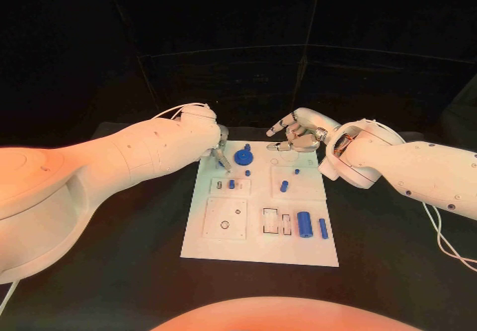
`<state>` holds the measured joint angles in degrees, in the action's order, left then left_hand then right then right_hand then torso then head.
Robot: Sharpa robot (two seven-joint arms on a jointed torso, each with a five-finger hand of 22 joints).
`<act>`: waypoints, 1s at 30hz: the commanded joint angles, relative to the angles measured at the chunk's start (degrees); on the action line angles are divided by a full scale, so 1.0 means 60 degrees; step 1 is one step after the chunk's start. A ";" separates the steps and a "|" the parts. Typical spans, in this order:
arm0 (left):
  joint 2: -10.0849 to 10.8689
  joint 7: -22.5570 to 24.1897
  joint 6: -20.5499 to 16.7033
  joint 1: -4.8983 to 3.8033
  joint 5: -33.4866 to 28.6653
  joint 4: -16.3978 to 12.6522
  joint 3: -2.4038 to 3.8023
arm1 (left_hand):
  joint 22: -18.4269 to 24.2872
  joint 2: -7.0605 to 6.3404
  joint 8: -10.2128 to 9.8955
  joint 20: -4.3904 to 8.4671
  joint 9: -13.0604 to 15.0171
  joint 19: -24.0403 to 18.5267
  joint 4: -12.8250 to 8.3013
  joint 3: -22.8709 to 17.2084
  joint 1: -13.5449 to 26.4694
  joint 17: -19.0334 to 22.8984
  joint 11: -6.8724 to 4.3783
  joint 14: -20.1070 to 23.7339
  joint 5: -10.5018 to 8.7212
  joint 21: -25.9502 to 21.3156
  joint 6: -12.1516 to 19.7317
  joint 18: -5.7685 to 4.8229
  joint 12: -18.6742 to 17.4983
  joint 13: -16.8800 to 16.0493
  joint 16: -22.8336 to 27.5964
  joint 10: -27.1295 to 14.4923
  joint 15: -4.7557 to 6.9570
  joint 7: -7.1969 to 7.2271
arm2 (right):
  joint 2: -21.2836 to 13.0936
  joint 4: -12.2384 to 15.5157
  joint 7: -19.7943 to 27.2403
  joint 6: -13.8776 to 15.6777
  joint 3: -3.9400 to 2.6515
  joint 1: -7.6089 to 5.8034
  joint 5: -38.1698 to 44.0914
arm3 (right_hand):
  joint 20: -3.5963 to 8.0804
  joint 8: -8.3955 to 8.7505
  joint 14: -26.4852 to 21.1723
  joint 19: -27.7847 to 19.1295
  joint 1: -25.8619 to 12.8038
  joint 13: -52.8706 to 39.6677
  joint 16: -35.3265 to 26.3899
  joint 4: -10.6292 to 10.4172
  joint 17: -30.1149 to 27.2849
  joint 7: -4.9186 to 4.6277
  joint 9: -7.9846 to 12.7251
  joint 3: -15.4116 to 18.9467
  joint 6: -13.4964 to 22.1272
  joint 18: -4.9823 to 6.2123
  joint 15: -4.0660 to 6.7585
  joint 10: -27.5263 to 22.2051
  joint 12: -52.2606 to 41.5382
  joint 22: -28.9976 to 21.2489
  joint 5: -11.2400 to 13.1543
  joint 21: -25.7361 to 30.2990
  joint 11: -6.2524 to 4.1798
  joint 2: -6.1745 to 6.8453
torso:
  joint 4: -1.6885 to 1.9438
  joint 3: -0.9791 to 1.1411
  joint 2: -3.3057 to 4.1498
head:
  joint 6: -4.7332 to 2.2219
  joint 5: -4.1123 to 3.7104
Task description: Assemble the parts on the task board
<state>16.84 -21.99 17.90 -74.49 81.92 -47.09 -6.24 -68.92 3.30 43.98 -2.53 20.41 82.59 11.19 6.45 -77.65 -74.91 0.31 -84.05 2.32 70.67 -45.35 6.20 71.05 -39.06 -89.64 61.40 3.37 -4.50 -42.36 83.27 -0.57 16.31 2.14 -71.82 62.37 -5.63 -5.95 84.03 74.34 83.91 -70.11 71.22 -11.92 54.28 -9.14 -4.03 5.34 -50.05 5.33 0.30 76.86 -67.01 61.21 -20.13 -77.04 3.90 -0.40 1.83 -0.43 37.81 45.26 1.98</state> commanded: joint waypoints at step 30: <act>0.0305 0.0405 0.0427 0.0025 -0.0548 -0.0171 -0.0032 | 0.0090 0.0778 -0.0390 -0.0106 -0.0186 -0.0154 -0.0387 -0.3824 -0.0909 -0.2515 0.0143 -0.0992 0.0070 -0.0248 0.0565 -0.0136 -0.0923 0.1028 -0.0059 -0.0733 -0.0128 -0.0198 | -0.0059 0.0022 0.0023 -0.0052 -0.0005 -0.0017 -0.0012 | 0.0028 -0.0058 0.0061 -0.0005 0.0003 0.0010 -0.0025 0.0015 0.0006 -0.0002 0.0011 -0.0001 -0.0064 0.0071 0.0082 0.0011 -0.0057 0.0011 -0.0079 0.0056 -0.0011 -0.0096 | 0.0008 0.0000 -0.0001 | 0.0009 -0.0025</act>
<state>18.44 -19.00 18.26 -74.78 79.50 -48.23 -6.17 -68.42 5.19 41.91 -3.19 19.34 81.92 20.62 -4.11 -80.85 -74.91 0.99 -84.06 2.59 69.29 -42.19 6.20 65.90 -32.94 -89.64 57.13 2.94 -5.80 -42.69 83.33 -0.58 16.28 2.14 -71.82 62.37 -5.63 -5.94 84.03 74.34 83.90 -70.14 71.22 -11.92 54.32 -9.14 -4.03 5.34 -50.04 5.33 0.30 76.86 -67.01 61.21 -20.40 -77.04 3.90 -0.40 1.86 -0.43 37.78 45.31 1.86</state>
